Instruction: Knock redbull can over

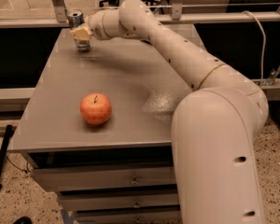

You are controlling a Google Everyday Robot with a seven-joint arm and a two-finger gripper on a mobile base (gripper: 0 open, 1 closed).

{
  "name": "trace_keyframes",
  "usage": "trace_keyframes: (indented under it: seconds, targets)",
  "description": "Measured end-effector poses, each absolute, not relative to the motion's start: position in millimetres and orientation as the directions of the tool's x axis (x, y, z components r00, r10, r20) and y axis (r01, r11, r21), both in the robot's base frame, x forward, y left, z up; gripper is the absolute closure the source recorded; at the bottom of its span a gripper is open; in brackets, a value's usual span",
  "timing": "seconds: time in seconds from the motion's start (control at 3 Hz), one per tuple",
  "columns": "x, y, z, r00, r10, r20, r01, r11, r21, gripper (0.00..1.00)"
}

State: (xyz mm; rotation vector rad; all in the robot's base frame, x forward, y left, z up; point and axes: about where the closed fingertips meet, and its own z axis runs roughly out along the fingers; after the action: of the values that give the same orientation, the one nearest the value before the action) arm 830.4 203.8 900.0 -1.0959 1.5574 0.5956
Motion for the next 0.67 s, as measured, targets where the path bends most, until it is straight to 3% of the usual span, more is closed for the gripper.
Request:
trace_keyframes:
  seconds: [0.33, 0.67]
  targets:
    - [812.3, 171.1, 936.6, 0.06, -0.283, -0.957, -0.878, 0.442, -0.186, 1.0]
    - [776.3, 124.8, 974.6, 0.122, -0.316, -0.941, -0.872, 0.418, -0.254, 1.0]
